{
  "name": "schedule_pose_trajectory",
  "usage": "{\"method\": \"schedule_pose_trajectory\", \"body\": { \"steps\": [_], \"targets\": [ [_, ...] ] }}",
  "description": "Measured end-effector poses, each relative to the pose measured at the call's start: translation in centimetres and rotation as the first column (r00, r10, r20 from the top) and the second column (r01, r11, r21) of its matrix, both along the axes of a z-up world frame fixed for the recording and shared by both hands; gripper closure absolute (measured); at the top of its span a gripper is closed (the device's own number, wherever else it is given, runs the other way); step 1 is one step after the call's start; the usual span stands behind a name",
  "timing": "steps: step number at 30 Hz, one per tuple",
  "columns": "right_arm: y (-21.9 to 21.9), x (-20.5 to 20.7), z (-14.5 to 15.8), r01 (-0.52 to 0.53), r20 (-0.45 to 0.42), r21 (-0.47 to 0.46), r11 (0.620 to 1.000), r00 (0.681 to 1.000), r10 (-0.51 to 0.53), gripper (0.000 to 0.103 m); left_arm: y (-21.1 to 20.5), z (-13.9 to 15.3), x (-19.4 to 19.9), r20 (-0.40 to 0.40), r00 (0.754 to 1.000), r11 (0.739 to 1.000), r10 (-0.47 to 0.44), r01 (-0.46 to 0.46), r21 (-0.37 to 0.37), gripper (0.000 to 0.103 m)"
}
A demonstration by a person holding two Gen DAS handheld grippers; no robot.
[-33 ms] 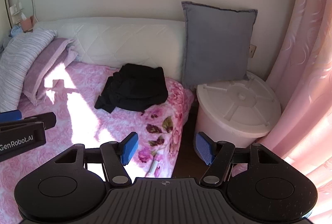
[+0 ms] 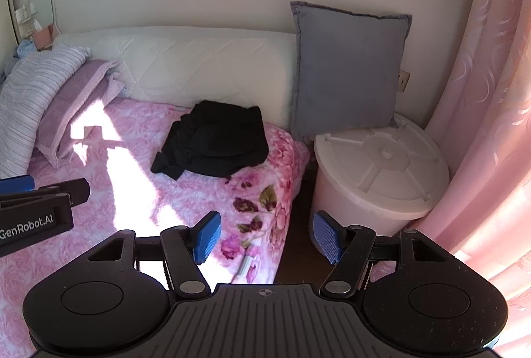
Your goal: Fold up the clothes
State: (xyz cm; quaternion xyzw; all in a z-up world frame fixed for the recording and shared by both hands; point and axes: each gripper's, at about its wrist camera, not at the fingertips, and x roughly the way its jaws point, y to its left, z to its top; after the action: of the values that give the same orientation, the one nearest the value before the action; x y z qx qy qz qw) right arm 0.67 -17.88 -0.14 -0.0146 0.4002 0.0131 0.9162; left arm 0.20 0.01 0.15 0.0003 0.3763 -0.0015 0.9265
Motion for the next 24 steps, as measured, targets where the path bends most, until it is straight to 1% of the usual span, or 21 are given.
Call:
{"method": "schedule_pose_trajectory", "body": {
  "steps": [2, 4, 6, 8, 12, 16, 24],
  "targets": [
    [0.1, 0.1, 0.2, 0.003, 0.005, -0.001, 1.000, 1.000, -0.003, 0.038, 0.0, 0.2, 0.2, -0.001, 1.000, 1.000, -0.002, 0.002, -0.001, 0.037],
    [0.2, 0.2, 0.4, 0.007, 0.010, 0.000, 1.000, 1.000, -0.007, 0.038, 0.3, 0.1, 0.8, -0.015, 1.000, 1.000, -0.005, 0.005, -0.019, 0.037],
    [0.0, 0.2, 0.0, 0.008, 0.010, 0.004, 1.000, 1.000, -0.008, 0.038, 0.1, 0.0, 0.7, -0.002, 1.000, 1.000, -0.007, 0.007, -0.011, 0.037],
    [-0.2, 0.0, -0.5, 0.005, 0.011, 0.010, 1.000, 1.000, -0.006, 0.038, 0.6, -0.5, 0.2, 0.010, 1.000, 1.000, -0.009, 0.009, -0.022, 0.037],
    [-0.1, -0.3, -1.0, -0.009, 0.013, 0.000, 1.000, 1.000, 0.009, 0.038, 1.5, -1.4, 0.6, -0.018, 1.000, 1.000, -0.008, 0.007, -0.027, 0.037],
    [0.5, 0.0, -0.9, 0.002, 0.000, 0.004, 1.000, 1.000, -0.002, 0.038, 1.5, -1.0, 0.8, -0.025, 1.000, 1.000, -0.010, 0.009, -0.021, 0.037],
    [1.4, -0.1, -1.1, 0.009, 0.005, 0.007, 1.000, 1.000, -0.010, 0.038, 1.8, -0.8, 1.0, -0.021, 1.000, 1.000, -0.017, 0.017, -0.017, 0.037]
  ]
}}
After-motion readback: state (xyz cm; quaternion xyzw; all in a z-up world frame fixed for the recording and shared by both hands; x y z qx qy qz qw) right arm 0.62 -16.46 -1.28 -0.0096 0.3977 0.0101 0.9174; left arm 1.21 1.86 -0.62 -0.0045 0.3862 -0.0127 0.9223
